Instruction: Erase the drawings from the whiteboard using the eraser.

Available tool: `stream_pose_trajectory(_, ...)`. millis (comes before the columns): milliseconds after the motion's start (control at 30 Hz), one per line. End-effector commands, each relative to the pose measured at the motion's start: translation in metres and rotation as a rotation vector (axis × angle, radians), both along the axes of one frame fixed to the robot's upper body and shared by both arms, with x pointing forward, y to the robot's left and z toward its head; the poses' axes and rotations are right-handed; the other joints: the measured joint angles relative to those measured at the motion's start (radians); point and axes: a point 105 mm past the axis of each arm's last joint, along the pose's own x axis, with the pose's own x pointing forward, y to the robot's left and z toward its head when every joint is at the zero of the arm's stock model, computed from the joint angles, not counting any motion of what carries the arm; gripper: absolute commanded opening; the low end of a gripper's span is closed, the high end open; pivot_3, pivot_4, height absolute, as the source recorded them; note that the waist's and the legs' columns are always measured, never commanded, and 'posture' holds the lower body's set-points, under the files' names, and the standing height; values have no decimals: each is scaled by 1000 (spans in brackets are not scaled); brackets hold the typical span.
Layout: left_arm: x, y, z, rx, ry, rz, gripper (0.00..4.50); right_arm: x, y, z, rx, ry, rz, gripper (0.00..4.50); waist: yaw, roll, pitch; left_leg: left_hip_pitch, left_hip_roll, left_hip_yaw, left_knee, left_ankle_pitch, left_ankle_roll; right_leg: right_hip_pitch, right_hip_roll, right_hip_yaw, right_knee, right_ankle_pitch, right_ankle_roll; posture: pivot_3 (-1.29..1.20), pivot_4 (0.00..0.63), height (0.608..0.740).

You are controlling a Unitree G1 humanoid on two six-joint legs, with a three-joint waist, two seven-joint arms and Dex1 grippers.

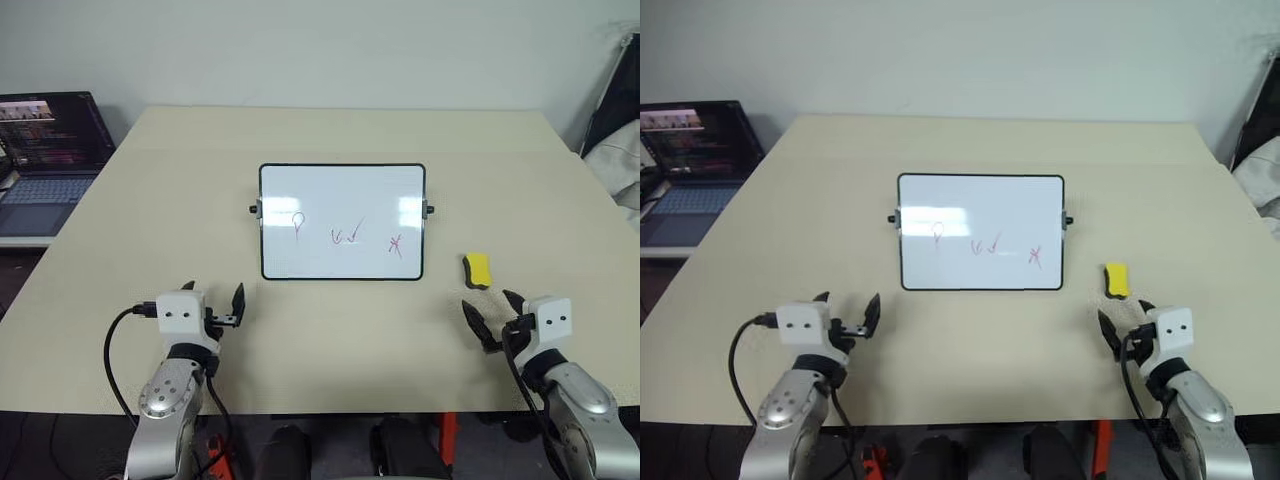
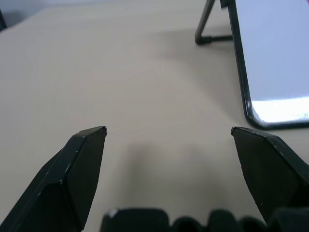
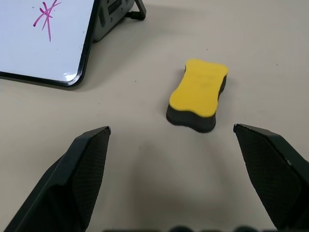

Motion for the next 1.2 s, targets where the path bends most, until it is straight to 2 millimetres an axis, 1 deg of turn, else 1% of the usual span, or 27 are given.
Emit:
stream_pose_trajectory(33, 2, 4, 14, 26, -41, 31, 4500, 4, 7, 14, 0, -37, 30, 4480, 2, 0, 0, 0, 0, 0, 0, 0, 0, 0, 0, 0, 0, 0, 0, 0, 150, 740)
stream_pose_trajectory(100, 0, 9, 13, 37, -42, 54, 4500, 5, 6, 13, -17, -42, 28, 4480, 4, 0, 0, 0, 0, 0, 1, 0, 0, 1, 0, 0, 0, 0, 0, 0, 150, 740)
stream_pose_trajectory(167, -3, 11, 16, 49, -49, 65, 4500, 6, 6, 21, -20, -58, 26, 4480, 4, 0, 0, 0, -1, 0, 0, 0, 0, 1, 1, 0, 0, 0, 0, 0, 150, 740)
stream_pose_trajectory(233, -8, 4, 21, 39, -54, 24, 4500, 8, 6, 33, -42, -96, 32, 4480, 2, 0, 0, 0, 0, 0, 0, 0, 0, 0, 0, 0, -1, 0, 0, 0, 150, 740)
stream_pose_trajectory(267, -10, -4, 25, 36, -63, -34, 4500, 9, 4, 37, -54, -110, 26, 4480, 2, 0, 0, 0, -1, 0, 0, 0, 0, 0, 0, 0, -1, 0, 0, 0, 150, 740)
stream_pose_trajectory(333, -14, -14, 32, 46, -85, -125, 4500, 11, 2, 40, -70, -126, 13, 4480, 4, 0, 0, 0, -1, 0, 0, 0, 0, 0, 0, 0, -1, 0, 0, 0, 150, 740)
stream_pose_trajectory(400, -16, -18, 45, 82, -119, -181, 4500, 14, 3, 40, -81, -140, 1, 4480, 4, 0, 0, 0, 0, 0, 0, 0, 0, 0, 0, 0, -1, 0, 0, 0, 150, 740)
stream_pose_trajectory(433, -14, -19, 53, 117, -138, -198, 4500, 15, 4, 40, -80, -143, -1, 4480, 5, 0, 0, 0, 0, -1, 0, 0, 0, 0, 0, -1, -1, 0, 0, 0, 150, 740)
stream_pose_trajectory(533, 4, -41, 92, 178, -240, -309, 4500, 25, 8, 39, -40, -149, -5, 4480, 12, 0, 0, 0, -1, -1, 0, 0, 0, 0, 1, -1, -1, 0, 0, 0, 150, 740)
stream_pose_trajectory(567, 7, -44, 99, 188, -253, -336, 4500, 26, 12, 38, -37, -150, -6, 4480, 12, -1, 0, -1, -1, -1, 1, 0, 0, 1, 2, -2, 0, 0, 0, 0, 150, 740)
stream_pose_trajectory(667, 28, -72, 128, 131, -284, -515, 4500, 25, 13, 42, 11, -113, -40, 4480, 13, 0, 0, 0, -2, -1, 2, 1, 0, 2, 3, -1, 0, 0, 0, 0, 150, 740)
stream_pose_trajectory(700, 32, -80, 134, 113, -279, -576, 4500, 25, 13, 42, 13, -86, -55, 4480, 13, 0, 0, 0, -2, -1, 2, 1, 0, 2, 3, -1, 0, 0, 0, 0, 150, 740)
stream_pose_trajectory(767, 35, -98, 140, 121, -260, -722, 4500, 25, 18, 52, 1, -82, -77, 4480, 9, 0, 0, -2, -2, -1, 1, 1, 0, 1, 3, -2, 0, 0, 0, 0, 150, 740)
stream_pose_trajectory(800, 36, -106, 143, 134, -254, -783, 4500, 26, 19, 56, -16, -81, -91, 4480, 5, 0, 0, -2, -2, 0, 1, 0, 0, 0, 3, -2, 0, 0, 1, 0, 150, 740)
stream_pose_trajectory(867, 34, -133, 149, 139, -237, -959, 4500, 29, 19, 69, -1, -91, -131, 4480, -1, 1, 0, -1, -2, 2, 0, 0, 0, -1, 3, -1, 0, 0, 1, 0, 150, 740)
stream_pose_trajectory(933, 29, -145, 150, 135, -213, -1081, 4500, 32, 22, 73, 35, -74, -148, 4480, -2, 1, 0, -2, -1, 1, 0, 0, 0, -2, 4, -2, 0, 0, 1, 0, 150, 740)
stream_pose_trajectory(1067, 12, -163, 133, 154, -88, -1352, 4500, 37, 28, 65, 57, 46, -125, 4480, -1, 1, 1, -3, -1, 1, -1, 0, 0, -3, 5, -1, 0, -1, 0, 0, 150, 740)
stream_pose_trajectory(1133, 6, -167, 126, 176, -44, -1449, 4500, 40, 26, 61, 66, 89, -134, 4480, 0, 1, 1, -3, -1, 1, -1, 0, 0, -3, 5, -1, 0, -1, 0, 0, 150, 740)
stream_pose_trajectory(1200, 2, -169, 120, 214, -3, -1536, 4500, 44, 20, 59, 60, 105, -160, 4480, 1, 1, 1, -4, -1, 1, 0, 0, 0, -3, 5, -1, 0, -1, 0, 0, 150, 740)
